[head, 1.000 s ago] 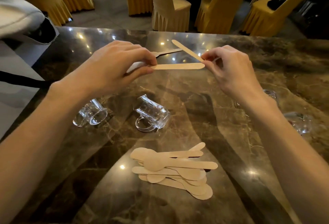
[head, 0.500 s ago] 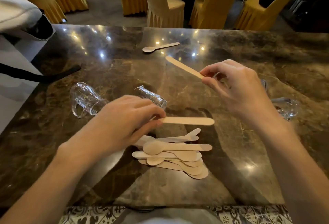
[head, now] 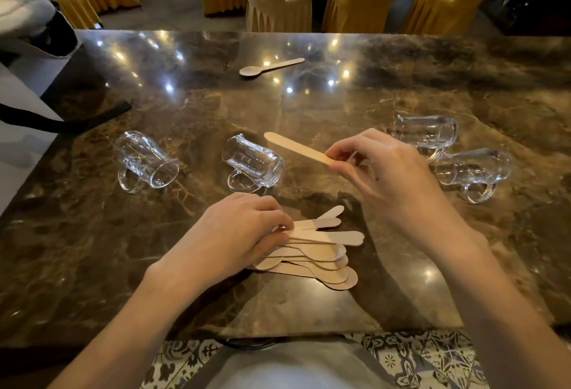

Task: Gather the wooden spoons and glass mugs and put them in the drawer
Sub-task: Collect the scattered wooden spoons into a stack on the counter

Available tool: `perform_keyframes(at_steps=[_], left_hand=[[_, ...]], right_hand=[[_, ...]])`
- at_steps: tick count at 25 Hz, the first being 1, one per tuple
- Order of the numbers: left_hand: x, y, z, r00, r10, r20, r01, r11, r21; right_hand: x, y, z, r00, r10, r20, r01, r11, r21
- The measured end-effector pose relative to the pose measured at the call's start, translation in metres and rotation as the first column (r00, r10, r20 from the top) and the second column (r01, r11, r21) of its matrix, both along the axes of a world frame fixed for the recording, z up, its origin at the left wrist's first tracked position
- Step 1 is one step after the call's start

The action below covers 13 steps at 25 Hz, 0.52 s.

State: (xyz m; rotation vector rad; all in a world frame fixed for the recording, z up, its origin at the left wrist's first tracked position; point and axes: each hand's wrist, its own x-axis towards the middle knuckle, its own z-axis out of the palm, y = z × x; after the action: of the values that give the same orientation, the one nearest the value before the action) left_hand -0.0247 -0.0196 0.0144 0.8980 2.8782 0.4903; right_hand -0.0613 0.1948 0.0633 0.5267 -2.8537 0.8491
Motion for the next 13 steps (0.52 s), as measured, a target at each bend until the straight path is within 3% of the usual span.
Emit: perform_keyframes(at_steps=[5, 13], left_hand=[[0.001, -0.001, 0.002, 0.997, 0.038, 0.065, -0.037, 0.999, -0.016], [0.004, -0.027, 0.032, 0.987, 0.138, 0.078, -0.144, 0.987, 0.066]], right_hand=[[0.006, -0.01, -0.016, 0.997, 0.059, 0.056, -0.06, 0.998, 0.014], [0.018, -0.013, -0.042, 0.957, 0.195, 0.214, -0.234, 0.956, 0.177]])
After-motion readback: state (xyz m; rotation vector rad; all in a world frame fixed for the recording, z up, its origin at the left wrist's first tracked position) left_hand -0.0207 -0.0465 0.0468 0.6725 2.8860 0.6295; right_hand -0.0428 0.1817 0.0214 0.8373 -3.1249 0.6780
